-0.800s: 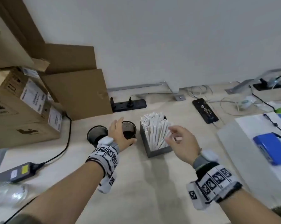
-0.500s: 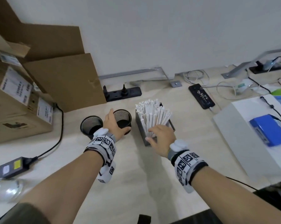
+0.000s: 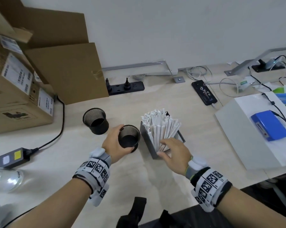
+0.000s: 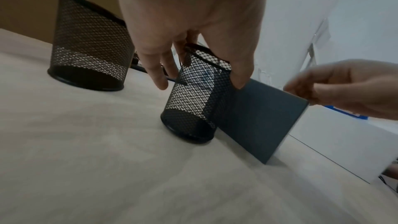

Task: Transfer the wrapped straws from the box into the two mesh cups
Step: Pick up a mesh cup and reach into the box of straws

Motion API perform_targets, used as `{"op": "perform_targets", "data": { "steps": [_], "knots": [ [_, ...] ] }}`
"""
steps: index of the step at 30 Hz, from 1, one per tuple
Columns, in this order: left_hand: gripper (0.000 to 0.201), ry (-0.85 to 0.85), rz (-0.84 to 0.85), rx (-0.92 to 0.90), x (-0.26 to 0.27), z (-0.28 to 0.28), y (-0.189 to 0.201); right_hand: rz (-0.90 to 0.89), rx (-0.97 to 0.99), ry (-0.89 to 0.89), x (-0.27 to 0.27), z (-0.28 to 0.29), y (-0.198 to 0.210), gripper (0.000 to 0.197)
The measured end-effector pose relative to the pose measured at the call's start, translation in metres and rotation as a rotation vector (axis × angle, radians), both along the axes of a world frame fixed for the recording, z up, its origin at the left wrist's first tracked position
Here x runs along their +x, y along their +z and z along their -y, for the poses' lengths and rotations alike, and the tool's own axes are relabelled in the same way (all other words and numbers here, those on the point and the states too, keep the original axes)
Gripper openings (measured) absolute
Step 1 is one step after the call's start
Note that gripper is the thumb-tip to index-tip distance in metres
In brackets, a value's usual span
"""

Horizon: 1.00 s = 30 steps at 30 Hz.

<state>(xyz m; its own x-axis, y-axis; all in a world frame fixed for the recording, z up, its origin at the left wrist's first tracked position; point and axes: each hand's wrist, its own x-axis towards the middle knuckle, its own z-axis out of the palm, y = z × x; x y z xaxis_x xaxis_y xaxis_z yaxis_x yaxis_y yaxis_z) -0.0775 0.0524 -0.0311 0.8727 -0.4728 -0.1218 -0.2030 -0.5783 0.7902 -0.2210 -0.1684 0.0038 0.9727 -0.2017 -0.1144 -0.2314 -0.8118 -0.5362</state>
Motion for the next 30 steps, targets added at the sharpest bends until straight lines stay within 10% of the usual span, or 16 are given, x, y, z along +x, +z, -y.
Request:
{"op": "perform_targets", "data": {
  "steps": [8,12,16,20,30],
  "knots": [
    [0.110,0.044,-0.009,-0.057,-0.020,-0.018,-0.011,-0.034,0.213,-0.478,0.031,-0.005,0.010,0.078],
    [0.134,0.120,-0.238,-0.130,-0.018,-0.021,-0.021,-0.004,0.261,-0.472,0.047,-0.013,0.008,0.079],
    [0.115,0.147,-0.378,-0.207,-0.017,-0.019,-0.021,-0.021,0.292,-0.554,0.055,-0.008,0.006,0.066],
    [0.087,0.155,-0.354,-0.175,-0.017,-0.016,-0.019,-0.110,0.184,-0.540,0.066,-0.005,0.004,0.058],
    [0.095,0.104,-0.317,-0.193,-0.025,-0.018,-0.012,-0.026,0.167,-0.526,0.060,-0.011,0.002,0.044]
  ]
}}
